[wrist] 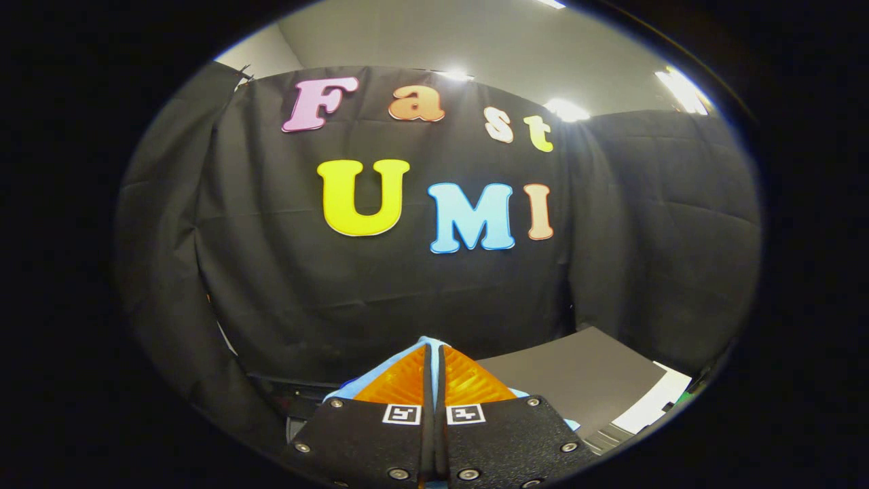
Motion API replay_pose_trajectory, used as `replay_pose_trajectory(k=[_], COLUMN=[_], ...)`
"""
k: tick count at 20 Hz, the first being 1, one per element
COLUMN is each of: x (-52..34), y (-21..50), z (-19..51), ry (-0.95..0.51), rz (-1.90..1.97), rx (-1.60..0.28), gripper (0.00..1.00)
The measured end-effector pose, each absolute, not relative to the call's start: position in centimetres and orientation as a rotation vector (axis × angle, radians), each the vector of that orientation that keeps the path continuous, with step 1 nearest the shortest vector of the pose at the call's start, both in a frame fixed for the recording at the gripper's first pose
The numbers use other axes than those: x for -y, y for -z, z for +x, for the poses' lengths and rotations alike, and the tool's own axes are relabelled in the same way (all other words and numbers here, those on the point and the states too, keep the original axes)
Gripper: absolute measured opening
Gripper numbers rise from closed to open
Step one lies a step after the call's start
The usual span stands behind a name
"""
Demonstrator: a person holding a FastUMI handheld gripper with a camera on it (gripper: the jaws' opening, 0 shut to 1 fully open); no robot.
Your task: Put the clothes into the washing machine and then close the washing machine lid.
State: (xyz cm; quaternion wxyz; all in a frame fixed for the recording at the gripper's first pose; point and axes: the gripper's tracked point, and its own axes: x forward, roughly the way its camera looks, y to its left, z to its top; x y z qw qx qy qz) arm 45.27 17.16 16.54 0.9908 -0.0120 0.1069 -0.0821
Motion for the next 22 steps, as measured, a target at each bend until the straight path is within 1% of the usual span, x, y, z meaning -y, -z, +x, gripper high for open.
replay_pose_trajectory(k=[6,11,16,22], x=[-25.3,-29.2,-31.5,-30.7], y=[-15.8,-13.8,-8.9,0.1], z=[43.6,43.7,44.2,44.8], ry=[0.084,0.044,0.007,0.011], rz=[-0.02,-0.005,0.014,-0.006], rx=[-0.23,-0.26,-0.34,-0.484], gripper=[0.0,0.0,0.0,0.0])
